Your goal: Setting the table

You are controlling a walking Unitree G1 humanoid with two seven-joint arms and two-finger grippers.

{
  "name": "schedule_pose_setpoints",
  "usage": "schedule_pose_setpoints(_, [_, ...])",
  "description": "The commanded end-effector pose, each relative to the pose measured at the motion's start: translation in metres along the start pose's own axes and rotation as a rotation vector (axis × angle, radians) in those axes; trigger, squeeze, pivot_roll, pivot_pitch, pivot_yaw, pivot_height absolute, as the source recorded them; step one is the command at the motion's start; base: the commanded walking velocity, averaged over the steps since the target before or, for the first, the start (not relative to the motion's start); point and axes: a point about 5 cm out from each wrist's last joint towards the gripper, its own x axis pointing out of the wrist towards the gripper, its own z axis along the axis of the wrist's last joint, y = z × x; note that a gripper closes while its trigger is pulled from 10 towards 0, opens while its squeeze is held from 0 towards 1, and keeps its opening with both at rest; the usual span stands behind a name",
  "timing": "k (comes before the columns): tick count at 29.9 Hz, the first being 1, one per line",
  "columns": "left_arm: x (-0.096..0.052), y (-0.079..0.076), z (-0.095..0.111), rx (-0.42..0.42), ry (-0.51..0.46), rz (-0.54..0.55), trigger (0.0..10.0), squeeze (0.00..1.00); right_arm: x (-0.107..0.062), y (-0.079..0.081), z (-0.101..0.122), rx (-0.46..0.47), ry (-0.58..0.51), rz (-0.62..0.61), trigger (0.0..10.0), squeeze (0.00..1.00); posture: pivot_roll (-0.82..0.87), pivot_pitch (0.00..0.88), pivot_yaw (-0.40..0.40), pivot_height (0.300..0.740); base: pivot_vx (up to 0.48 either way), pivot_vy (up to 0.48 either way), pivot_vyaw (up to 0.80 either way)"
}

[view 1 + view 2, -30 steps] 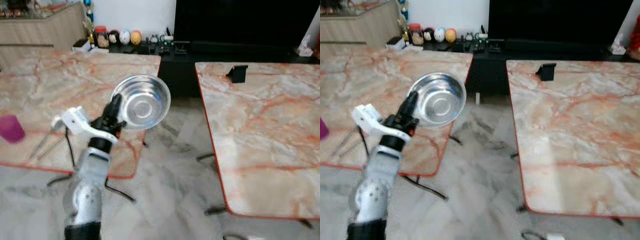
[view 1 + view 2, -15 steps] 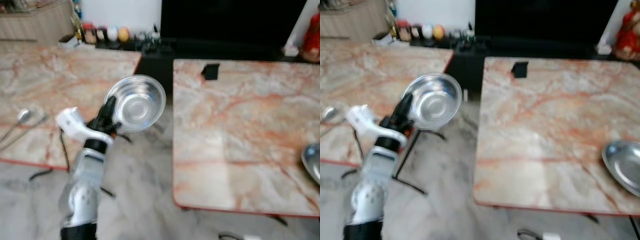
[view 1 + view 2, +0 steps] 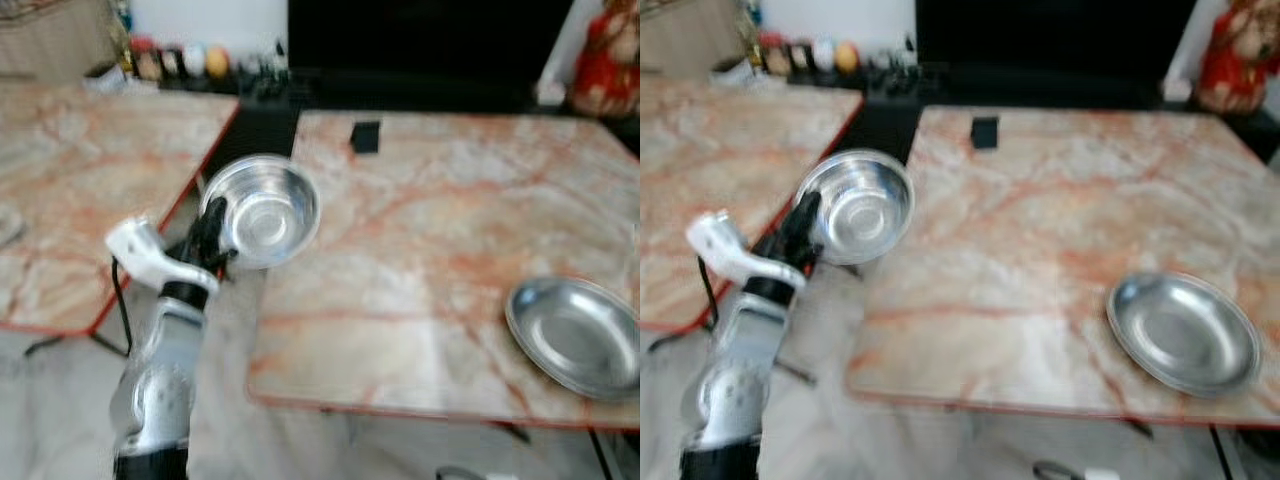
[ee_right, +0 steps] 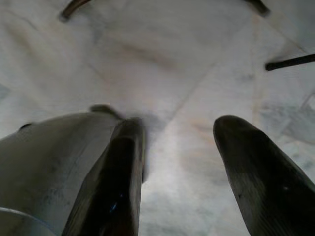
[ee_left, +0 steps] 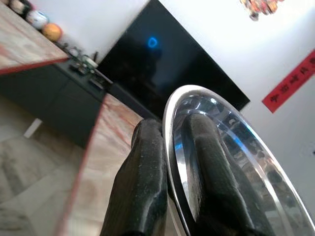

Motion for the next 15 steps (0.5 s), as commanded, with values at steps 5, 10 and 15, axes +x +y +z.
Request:
schedule_pose_setpoints(5, [0.001,-0.007,0.0,0.074,0.034,-0.054,10.0,0.0,-0.001,-0.005,0.0,0.006,0.001,-0.013,10.0,0.0,-0.02,0.0,-0.003,0.732,0.0,-0.392,0.0])
schedule_pose_setpoints(10, [-0.005,0.007,0.013,0.237,0.104,-0.098,10.0,0.0,0.0,-0.005,0.001,0.007,0.0,-0.013,10.0,0.0,-0.01,0.0,-0.002,0.732,0.0,-0.376,0.0])
schedule_pose_setpoints(15, [-0.011,0.017,0.023,0.356,0.166,-0.135,10.0,0.0,0.0,-0.005,0.001,0.007,-0.001,-0.011,10.0,0.0,-0.01,0.0,-0.004,0.732,0.0,-0.366,0.0])
